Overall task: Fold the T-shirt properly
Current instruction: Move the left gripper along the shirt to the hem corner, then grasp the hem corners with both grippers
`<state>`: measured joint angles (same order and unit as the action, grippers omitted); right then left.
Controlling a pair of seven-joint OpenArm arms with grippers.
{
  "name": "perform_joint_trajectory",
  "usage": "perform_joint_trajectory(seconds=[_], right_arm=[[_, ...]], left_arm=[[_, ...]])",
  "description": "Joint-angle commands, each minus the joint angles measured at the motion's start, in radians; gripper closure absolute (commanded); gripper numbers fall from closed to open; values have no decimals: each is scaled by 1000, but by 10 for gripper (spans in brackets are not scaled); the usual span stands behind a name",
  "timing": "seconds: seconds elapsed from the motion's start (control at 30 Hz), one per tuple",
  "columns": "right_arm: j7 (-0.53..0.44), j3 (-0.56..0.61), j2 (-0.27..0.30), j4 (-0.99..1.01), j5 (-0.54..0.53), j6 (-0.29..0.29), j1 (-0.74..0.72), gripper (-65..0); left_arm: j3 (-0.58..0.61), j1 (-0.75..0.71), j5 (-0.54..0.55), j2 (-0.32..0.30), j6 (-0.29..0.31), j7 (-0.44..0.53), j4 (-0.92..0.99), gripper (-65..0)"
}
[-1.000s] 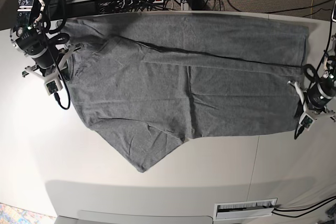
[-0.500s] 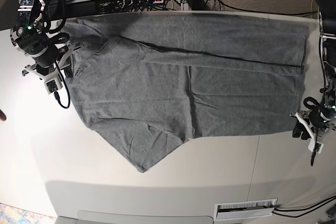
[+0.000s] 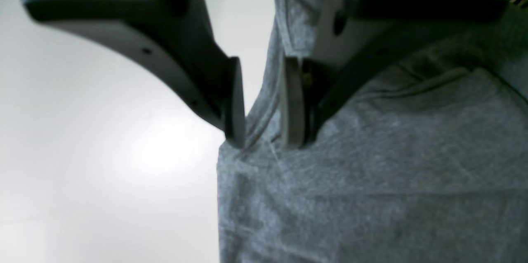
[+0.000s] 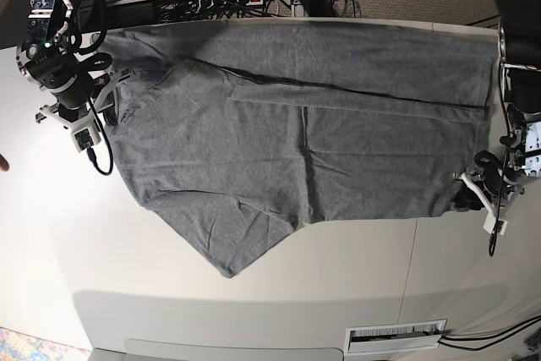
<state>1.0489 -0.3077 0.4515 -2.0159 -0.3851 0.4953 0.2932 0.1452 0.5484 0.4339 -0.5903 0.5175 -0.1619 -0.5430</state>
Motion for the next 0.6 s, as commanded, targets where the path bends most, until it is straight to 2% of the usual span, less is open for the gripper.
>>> perform_joint_trajectory(seconds=[0.0,0.1,0.13,0.2,0.27,0.33,0.47,0.53,0.57], right_arm=[[-26,-10,20,-16,21,-2,-11,-161],[-80,-10,26,-16,55,-3,-25,-161],[-90,-10,25,-16,66,-2,-39,-161],[-93,-10,25,-16,66,-2,-73,-161],[-98,-10,25,-3,66,-2,-113,-161],[-121,-7,25,42,65,-1,-154,-161],[-133,45,25,205,64,0,-269,-162],[-133,99,25,289,64,23,-336,-163],[-134,132,25,328,64,34,-372,-183]], left_arm=[[-6,31,-13,-13,0,13,-11,-189],[-6,31,-30,-11,-3,13,-11,-28],[-6,31,-30,-11,-2,13,-11,0],[-6,31,-30,-12,35,13,-14,0],[-6,31,-29,-17,116,13,-16,0],[-6,31,-29,-21,168,11,-22,0],[-6,31,-28,-42,181,2,-45,0],[-6,31,3,-56,181,-4,-63,0],[-6,31,23,-66,181,-5,-72,0]])
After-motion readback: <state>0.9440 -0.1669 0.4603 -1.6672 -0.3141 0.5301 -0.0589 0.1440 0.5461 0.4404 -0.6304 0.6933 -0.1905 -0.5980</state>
